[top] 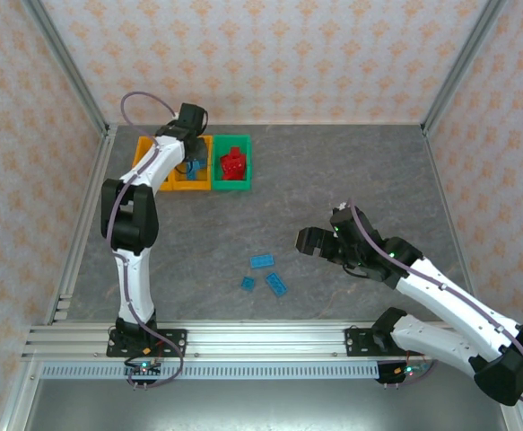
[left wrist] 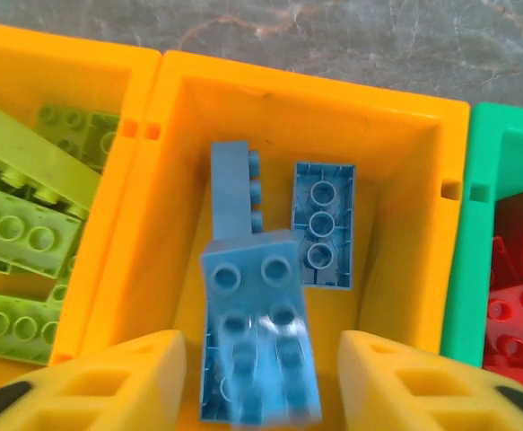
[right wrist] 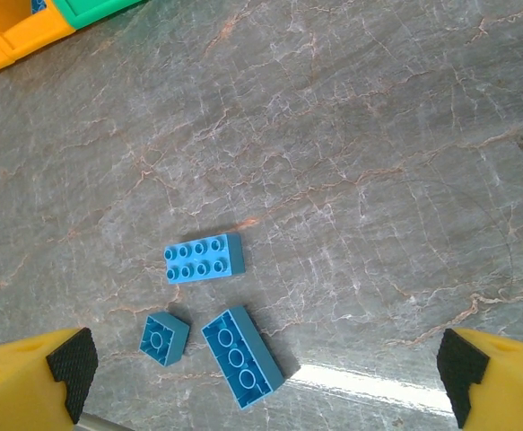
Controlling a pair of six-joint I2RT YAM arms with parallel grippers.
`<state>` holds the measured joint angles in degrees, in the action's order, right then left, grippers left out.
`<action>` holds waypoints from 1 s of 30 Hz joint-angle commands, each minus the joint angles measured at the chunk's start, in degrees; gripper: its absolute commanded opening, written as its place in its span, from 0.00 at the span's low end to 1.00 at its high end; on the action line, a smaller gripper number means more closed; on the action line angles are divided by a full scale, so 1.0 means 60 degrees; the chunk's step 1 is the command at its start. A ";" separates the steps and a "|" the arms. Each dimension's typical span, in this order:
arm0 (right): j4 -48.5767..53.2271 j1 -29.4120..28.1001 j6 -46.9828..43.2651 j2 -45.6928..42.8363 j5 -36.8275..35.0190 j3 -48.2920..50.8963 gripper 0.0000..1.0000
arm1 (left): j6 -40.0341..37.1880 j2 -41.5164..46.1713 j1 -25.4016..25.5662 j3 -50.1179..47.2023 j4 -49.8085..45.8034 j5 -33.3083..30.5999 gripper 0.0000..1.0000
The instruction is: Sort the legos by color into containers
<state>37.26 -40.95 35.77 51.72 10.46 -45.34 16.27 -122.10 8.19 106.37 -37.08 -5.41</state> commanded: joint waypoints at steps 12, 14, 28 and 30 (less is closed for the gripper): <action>-0.0136 -0.0001 0.0105 0.0173 -0.0588 -0.0176 0.99 | 0.1850 0.4836 0.0924 -0.3435 0.0679 0.1817 0.59; -0.0159 -0.0002 0.0118 0.0277 -0.0633 -0.0207 0.99 | 0.1985 0.5632 0.1467 -0.4144 0.0582 0.1923 0.58; -0.0412 -0.0001 0.0228 0.0629 -0.0623 -0.0207 0.99 | 0.5423 0.7087 0.6925 -0.7950 0.0270 0.0671 0.63; -0.0368 -0.0001 0.0257 0.0622 -0.0599 -0.0208 0.99 | 0.6301 0.6751 0.7342 -0.8154 0.0172 0.0236 0.67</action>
<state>35.51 -40.95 36.45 55.46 8.51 -45.36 42.74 -80.01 50.26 58.78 -34.22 2.74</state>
